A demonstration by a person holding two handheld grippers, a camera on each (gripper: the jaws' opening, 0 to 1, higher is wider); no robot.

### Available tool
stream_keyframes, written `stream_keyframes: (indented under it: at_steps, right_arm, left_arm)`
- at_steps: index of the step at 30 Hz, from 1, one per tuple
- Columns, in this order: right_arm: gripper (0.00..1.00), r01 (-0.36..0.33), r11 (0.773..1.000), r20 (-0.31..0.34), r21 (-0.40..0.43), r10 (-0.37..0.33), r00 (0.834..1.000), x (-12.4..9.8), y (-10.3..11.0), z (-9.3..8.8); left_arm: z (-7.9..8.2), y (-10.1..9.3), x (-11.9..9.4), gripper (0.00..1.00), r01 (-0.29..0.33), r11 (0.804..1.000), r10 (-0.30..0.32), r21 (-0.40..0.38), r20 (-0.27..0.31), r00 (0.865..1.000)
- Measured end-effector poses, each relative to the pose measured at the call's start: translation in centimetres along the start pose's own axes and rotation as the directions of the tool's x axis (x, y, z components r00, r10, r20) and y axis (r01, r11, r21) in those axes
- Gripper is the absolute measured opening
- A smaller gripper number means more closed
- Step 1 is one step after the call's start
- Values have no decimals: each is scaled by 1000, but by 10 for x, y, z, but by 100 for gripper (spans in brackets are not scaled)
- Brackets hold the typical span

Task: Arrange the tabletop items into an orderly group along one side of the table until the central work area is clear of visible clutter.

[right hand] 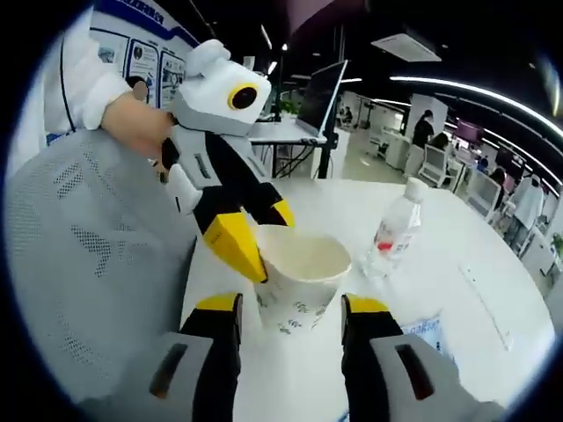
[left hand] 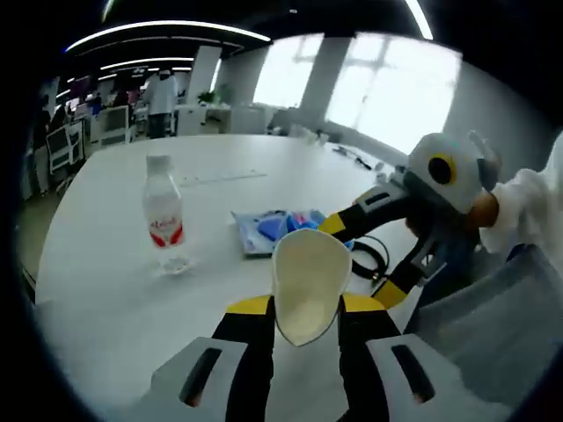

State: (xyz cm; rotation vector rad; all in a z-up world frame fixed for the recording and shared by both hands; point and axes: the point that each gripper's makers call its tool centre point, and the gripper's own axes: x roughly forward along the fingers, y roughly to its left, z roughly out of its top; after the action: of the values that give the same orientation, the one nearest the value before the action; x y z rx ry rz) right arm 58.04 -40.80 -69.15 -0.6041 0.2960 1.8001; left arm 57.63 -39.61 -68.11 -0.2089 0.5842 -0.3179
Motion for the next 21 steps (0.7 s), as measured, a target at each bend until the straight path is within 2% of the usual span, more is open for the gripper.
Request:
stream_keyframes:
  at_steps: [4, 11, 16, 21]
  right_arm:
    - [41, -11, 1000, 4, 8, 11, 1000, 3, 1, 1]
    - [38, -4, 1000, -4, 1, 4, 1000, 5, 2, -3]
    - [35, -3, 1000, 3, -18, 3, 1000, 3, 3, -2]
    - [33, -11, 1000, 13, -23, 11, 1000, 0, 7, 1]
  left_arm:
    - [2, -9, -1, 23, 10, 1000, -10, 8, -8, 1000]
    - [-1, -8, -2, 24, 8, 1000, -8, 1, -23, 1000]
    - [0, -9, -1, 27, 4, 999, -3, 41, -26, 1000]
    - [0, -7, -1, 30, 0, 1000, 0, 18, -18, 1000]
